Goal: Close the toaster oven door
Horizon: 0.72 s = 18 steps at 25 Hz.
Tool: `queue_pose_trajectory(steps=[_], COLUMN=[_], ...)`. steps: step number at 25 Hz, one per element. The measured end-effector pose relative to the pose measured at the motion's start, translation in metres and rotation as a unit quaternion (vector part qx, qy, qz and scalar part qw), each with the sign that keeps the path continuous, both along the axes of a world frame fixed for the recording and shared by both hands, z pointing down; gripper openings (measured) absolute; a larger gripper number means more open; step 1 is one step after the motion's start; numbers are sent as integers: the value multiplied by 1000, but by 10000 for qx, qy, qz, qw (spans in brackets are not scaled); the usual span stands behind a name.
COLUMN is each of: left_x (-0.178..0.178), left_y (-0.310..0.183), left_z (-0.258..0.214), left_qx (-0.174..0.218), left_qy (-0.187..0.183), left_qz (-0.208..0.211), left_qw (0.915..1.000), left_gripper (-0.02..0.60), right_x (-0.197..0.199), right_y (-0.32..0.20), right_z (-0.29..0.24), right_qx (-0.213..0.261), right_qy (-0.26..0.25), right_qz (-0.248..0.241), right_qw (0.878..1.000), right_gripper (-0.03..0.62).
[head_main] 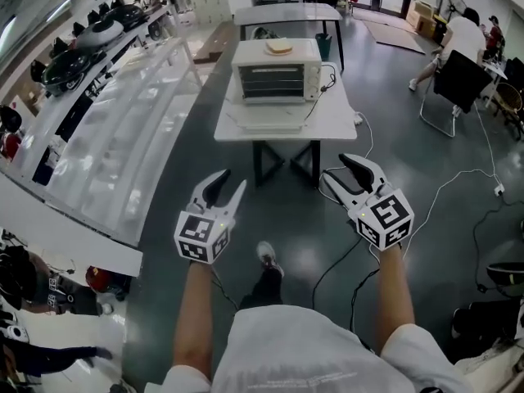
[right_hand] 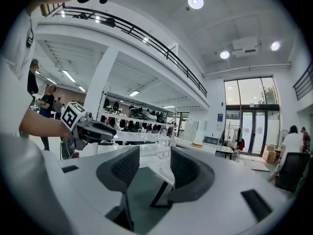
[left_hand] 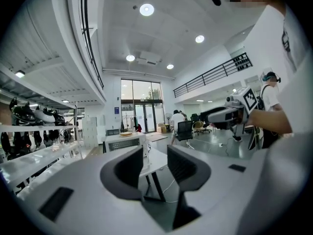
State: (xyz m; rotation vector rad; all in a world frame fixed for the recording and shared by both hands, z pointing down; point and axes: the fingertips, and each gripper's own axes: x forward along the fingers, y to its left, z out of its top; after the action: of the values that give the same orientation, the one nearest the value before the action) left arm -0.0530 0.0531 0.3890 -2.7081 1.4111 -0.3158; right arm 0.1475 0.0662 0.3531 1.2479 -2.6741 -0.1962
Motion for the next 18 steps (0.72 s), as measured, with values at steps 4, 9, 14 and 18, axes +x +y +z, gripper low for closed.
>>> queue_pose_trajectory(steps=[4,9,14,18], left_x=[-5,-23,-41,-50], left_y=[-51,-132,-215,-266], left_z=[9,7,4,3], left_qx=[49,45,4,5], left_qy=[-165,-120,-159,-171], left_qz=[49,47,118,151], left_qw=[9998,9999,9998,9997], left_gripper=[158,158,158,158], right_x=[-4,-15,-31,-47], right_y=[-46,-122,-198,-250], right_z=[7,2,-2,-8], right_qx=[-54,-111,-137,-51], right_qy=[108,208,250,141], right_qz=[64,155,233,177], right_qw=[9999,9996,9993,9997], right_gripper=[192,192,192,192])
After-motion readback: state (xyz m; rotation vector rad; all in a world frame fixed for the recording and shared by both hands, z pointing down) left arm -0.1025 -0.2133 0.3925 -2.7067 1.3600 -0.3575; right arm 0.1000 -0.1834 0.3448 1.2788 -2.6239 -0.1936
